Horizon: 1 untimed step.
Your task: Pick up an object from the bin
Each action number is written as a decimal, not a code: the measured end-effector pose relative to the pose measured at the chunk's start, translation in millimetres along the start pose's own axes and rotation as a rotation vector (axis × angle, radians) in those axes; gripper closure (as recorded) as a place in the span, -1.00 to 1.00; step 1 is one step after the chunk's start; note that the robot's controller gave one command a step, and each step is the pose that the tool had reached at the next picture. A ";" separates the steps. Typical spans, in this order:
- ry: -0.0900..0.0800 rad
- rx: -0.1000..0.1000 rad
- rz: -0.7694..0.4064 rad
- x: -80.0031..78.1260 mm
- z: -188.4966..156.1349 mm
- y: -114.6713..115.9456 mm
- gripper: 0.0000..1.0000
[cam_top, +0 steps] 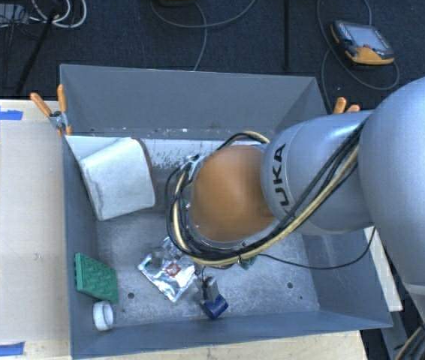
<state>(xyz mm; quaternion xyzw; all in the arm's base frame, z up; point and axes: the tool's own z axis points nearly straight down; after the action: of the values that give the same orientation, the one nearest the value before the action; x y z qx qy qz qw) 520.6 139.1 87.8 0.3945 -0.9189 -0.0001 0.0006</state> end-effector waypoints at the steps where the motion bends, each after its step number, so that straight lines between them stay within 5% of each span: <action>1: -0.003 0.000 0.037 -17.5 18.9 -14.2 -1.00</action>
Offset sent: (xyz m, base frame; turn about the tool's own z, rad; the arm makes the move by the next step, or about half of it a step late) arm 0.0221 0.0016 -0.0178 0.0383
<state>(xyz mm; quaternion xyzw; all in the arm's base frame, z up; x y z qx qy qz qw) 543.0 142.0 68.9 0.3776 -0.9260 -0.0005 -0.0006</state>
